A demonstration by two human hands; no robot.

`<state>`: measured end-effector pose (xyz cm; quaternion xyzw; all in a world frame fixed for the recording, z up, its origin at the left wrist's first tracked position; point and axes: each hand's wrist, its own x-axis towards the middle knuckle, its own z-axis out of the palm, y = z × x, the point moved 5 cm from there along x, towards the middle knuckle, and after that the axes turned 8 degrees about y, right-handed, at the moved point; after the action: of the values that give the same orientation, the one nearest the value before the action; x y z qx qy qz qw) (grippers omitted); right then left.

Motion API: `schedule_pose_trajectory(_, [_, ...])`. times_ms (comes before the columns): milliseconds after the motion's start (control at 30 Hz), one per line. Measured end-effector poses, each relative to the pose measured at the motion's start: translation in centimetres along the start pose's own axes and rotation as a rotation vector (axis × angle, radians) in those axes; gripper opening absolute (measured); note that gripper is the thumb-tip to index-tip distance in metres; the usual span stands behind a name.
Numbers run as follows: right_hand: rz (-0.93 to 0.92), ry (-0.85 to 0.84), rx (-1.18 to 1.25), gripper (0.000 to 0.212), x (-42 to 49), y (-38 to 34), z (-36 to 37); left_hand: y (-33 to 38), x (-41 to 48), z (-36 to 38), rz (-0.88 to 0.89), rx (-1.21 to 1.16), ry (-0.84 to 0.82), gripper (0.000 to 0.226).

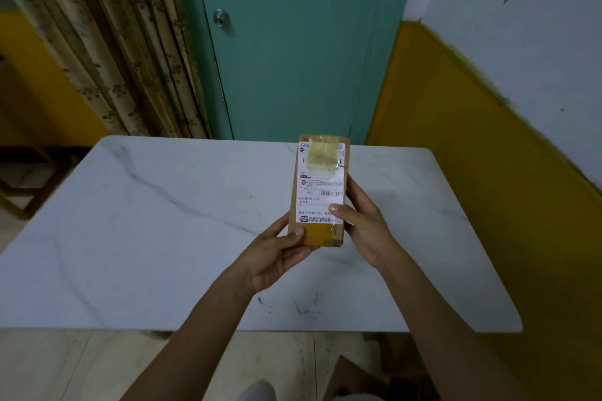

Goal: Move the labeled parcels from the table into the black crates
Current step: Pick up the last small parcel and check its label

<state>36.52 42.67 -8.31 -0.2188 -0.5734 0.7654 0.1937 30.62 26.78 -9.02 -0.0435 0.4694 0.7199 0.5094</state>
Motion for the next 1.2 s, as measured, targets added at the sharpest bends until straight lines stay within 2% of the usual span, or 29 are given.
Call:
schedule_pose_trajectory(267, [-0.027, -0.020, -0.004, 0.068, -0.7, -0.2, -2.4, -2.1, 0.1, 1.6, 0.003, 0.018, 0.008, 0.065])
schedule_pose_trajectory(600, [0.015, -0.065, 0.051, 0.071, -1.2, -0.3, -4.7, -4.4, -0.2, 3.4, 0.041, -0.029, 0.050, 0.051])
schedule_pose_trajectory(767, [0.030, -0.080, 0.078, 0.069, -1.8, -0.5, -5.6, -5.4, -0.9, 4.3, 0.052, 0.010, 0.080, 0.051])
schedule_pose_trajectory(867, [0.097, -0.042, 0.126, 0.062, -2.0, -1.0, -6.4, -5.4, -1.9, 4.8, 0.045, 0.037, 0.069, 0.050])
schedule_pose_trajectory(1000, [0.280, -0.036, 0.398, 0.050, -2.7, -0.7, -8.2, -5.0, -3.5, 6.8, 0.055, 0.207, -0.033, 0.042])
schedule_pose_trajectory(1100, [0.339, -0.124, 0.500, 0.069, -3.6, -0.1, -8.8, -5.4, -4.2, 8.4, 0.090, 0.362, -0.068, 0.039])
schedule_pose_trajectory(1200, [0.344, -0.150, 0.496, 0.077, -4.1, 0.1, -8.9, -5.8, -4.5, 8.6, 0.112, 0.414, -0.036, 0.038])
